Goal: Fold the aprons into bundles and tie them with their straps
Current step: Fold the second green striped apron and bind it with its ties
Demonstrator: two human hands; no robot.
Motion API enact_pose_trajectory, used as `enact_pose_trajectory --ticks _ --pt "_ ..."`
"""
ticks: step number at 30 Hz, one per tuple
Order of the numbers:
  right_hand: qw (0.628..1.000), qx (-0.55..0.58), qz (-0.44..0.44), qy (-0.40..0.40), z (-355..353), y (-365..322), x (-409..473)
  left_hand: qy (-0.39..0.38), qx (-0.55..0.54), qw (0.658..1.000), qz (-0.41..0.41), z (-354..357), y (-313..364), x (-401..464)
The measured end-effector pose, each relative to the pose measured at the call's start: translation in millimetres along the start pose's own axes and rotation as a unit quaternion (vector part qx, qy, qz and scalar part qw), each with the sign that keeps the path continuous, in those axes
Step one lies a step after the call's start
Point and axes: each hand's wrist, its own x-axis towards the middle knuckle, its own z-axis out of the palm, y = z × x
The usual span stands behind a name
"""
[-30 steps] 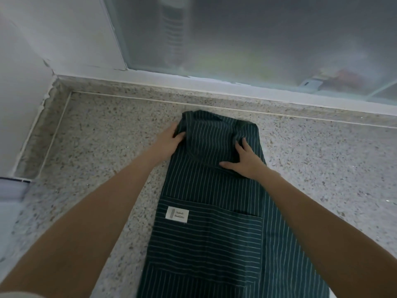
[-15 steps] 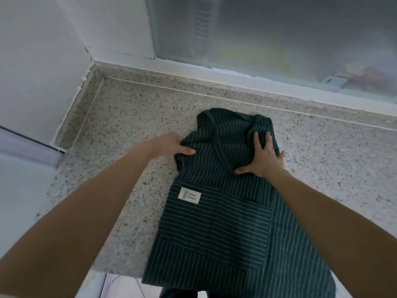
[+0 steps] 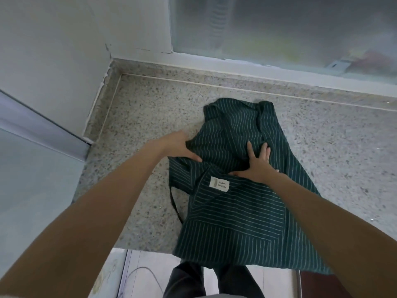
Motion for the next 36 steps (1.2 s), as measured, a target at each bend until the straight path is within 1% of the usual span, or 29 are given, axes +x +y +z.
enact_pose_trajectory --ticks 2,3,4,5,6,7,8,9,10,11,13,14,15,16,18,19,21,23,24,25,27,28,29,30,31,32,33,35,36 --pt "1.0 -0.015 0.004 0.004 1 0 -2 -0.043 0.072 0.996 -0.037 -7 -8 -6" --pt "1.0 -0.023 0.008 0.006 3 -1 -3 -0.054 0.066 0.995 -0.044 -10 -13 -11" --pt "1.0 -0.024 0.015 0.009 4 -3 -5 -0.054 0.016 0.998 -0.035 -12 -18 -15" --pt "0.999 -0.018 0.021 0.015 5 -6 -6 -0.044 -0.074 0.996 -0.018 -12 -23 -19" --pt "0.999 -0.011 0.027 0.022 7 -9 -8 -0.028 -0.171 0.985 0.003 -9 -27 -22" --pt "0.999 -0.002 0.032 0.029 6 -10 -9 -0.001 -0.231 0.973 0.025 -4 -26 -24" --pt "0.999 0.01 0.034 0.034 8 -12 -10 0.033 -0.233 0.971 0.04 1 -28 -25" --pt "0.998 0.022 0.033 0.051 9 -14 -11 0.076 -0.193 0.977 0.054 7 -27 -23" --pt "0.996 0.034 0.028 0.084 12 -16 -14 0.119 -0.147 0.98 0.07 14 -29 -18" --pt "0.99 0.042 0.024 0.132 17 -18 -20 0.155 -0.111 0.979 0.078 21 -29 -14" --pt "0.968 0.041 0.021 0.246 32 -24 -33 0.211 -0.074 0.972 0.072 32 -32 -9" --pt "0.96 0.044 0.033 0.273 41 -28 -39 0.238 -0.065 0.966 0.072 36 -32 -7" --pt "0.961 0.062 0.053 0.266 48 -31 -45 0.262 -0.06 0.961 0.07 40 -31 -6" --pt "0.965 0.09 0.075 0.235 53 -32 -48 0.28 -0.053 0.956 0.067 43 -30 -7" --pt "0.975 0.128 0.103 0.147 61 -27 -49 0.299 -0.023 0.953 0.049 44 -30 -8" --pt "0.981 0.121 0.103 0.108 62 -22 -49 0.3 -0.008 0.953 0.037 43 -31 -9" --pt "0.99 0.092 0.09 0.061 60 -14 -46 0.27 0.007 0.963 0.019 34 -35 -17" --pt "0.993 0.073 0.081 0.04 55 -9 -46 0.221 -0.008 0.975 0.015 23 -36 -28" --pt "0.995 0.064 0.076 0.032 52 -5 -46 0.193 -0.035 0.981 0.007 16 -35 -35" --pt "0.996 0.058 0.069 0.025 48 -2 -45 0.145 -0.068 0.987 -0.007 10 -35 -41" --pt "0.997 0.061 0.053 0.013 37 5 -43 0.014 -0.104 0.993 -0.048 1 -40 -52" --pt "0.997 0.063 0.048 0.006 33 8 -41 -0.038 -0.094 0.993 -0.061 0 -45 -55" --pt "0.997 0.063 0.044 -0.002 29 11 -39 -0.065 -0.068 0.993 -0.065 2 -52 -56" --pt "0.997 0.06 0.042 -0.009 26 13 -37 -0.054 -0.051 0.995 -0.061 4 -56 -57" --pt "0.998 0.055 0.039 -0.016 24 14 -36 -0.014 -0.056 0.997 -0.056 7 -61 -57" --pt "0.998 0.05 0.035 -0.022 24 14 -37 0.031 -0.094 0.994 -0.051 10 -65 -55" --pt "0.998 0.042 0.03 -0.025 24 15 -37 0.068 -0.172 0.982 -0.044 15 -67 -53" --pt "0.999 0.031 0.024 -0.03 24 15 -38 0.108 -0.347 0.931 -0.019 28 -61 -51" --pt "0.999 0.028 0.024 -0.032 24 16 -38 0.132 -0.383 0.914 -0.009 35 -55 -49"
